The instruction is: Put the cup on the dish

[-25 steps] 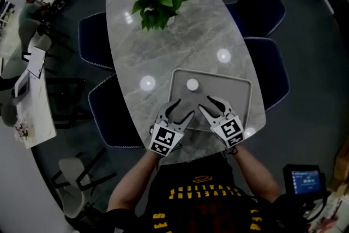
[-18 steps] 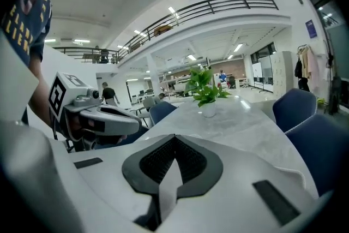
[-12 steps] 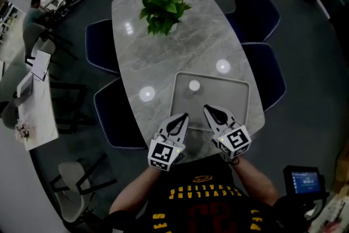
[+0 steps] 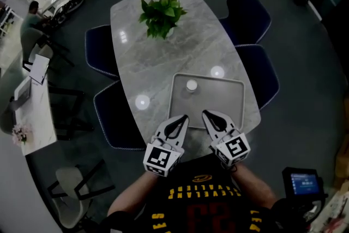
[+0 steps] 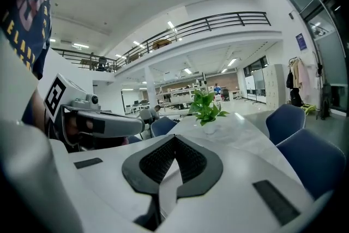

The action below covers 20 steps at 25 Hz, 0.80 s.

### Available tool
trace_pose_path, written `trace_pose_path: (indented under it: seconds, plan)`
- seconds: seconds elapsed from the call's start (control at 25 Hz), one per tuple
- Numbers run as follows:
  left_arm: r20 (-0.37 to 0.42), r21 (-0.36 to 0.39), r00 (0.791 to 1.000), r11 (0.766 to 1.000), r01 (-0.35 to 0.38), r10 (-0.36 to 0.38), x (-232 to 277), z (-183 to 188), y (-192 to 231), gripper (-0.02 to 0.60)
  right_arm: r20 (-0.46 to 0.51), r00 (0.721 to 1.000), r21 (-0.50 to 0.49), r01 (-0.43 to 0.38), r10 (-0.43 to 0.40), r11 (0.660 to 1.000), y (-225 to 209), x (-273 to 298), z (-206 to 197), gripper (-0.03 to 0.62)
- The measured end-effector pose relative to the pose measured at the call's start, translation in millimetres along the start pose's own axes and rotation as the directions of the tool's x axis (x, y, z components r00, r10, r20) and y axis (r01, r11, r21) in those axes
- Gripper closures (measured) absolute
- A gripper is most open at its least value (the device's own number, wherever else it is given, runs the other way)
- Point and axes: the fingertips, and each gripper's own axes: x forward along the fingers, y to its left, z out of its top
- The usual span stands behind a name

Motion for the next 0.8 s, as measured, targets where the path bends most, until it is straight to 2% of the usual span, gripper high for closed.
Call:
trace_pose_path:
  seconds: [0.44,0.8]
  plan:
    - [-0.015,-0.013,0.999,1.000,0.029,-0.029,-22,17,-21,0.580,0.059,0.997,0.024,0.048,-0.049,0.999,24,-26,28,0.588]
    - [-0.006,-0.015,0.998,0.998,0.061,-0.061,-46,15,-26,0.581,0.085,0.995,0.024,0.049,-0.051,0.999,56,-25,28,0.588]
